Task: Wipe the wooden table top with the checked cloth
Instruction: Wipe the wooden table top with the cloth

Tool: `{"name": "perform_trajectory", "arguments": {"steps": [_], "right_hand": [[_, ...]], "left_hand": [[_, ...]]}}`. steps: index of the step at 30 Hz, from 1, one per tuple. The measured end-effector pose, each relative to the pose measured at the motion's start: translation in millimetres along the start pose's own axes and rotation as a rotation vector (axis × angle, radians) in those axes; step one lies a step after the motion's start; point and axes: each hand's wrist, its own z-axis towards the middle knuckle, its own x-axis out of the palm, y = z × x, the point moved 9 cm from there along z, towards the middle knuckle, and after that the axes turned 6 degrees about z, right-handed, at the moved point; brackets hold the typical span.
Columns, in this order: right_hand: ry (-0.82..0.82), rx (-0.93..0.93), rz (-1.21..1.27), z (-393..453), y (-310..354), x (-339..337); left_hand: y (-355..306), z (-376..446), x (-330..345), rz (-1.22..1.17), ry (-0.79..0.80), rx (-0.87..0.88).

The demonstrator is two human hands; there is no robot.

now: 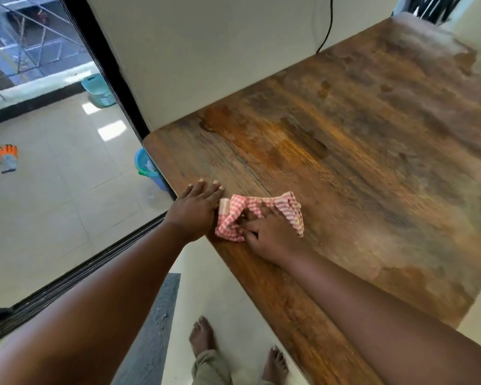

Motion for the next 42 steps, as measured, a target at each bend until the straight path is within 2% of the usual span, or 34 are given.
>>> {"name": "perform_trajectory", "arguments": {"steps": [5,9,13,16,20,24,26,31,35,38,42], "right_hand": [[0.049,-0.016,0.001,-43,-9,11],[-0.052,0.113,0.046,-58,-32,-6],[-0.204,0.269,0.098,-30,-46,-23],[-0.173,0.336,0.089,8,-45,-21],[-0.117,0.231,0.091,33,-18,-7],[-0.034,0.084,0.048,6,-13,4],[-0.056,0.045,0.023,-10,-21,-8],[-0.124,0.147,0.062,2,-61,-35],[-0.108,0.253,0.041,58,-62,-33],[-0.066,0.163,0.054,82,-29,-22],[-0.001,0.031,0.032,59,-10,-6]], "left_hand": [[20,20,-6,0.003,-0.003,0.083],[34,27,-3,-0.001,0.034,0.133],[40,33,-2,0.003,0.037,0.181],[39,34,0,-0.004,0.035,0.199],[38,42,1,0.014,-0.010,0.219],[38,53,0,0.010,-0.028,0.227],[40,56,-2,0.015,-0.022,0.239],[41,54,-1,-0.008,0.001,0.239],[42,50,-2,-0.031,-0.051,0.187],[53,49,-2,-0.029,-0.062,0.077],[71,49,-2,-0.040,-0.028,-0.043]]}}
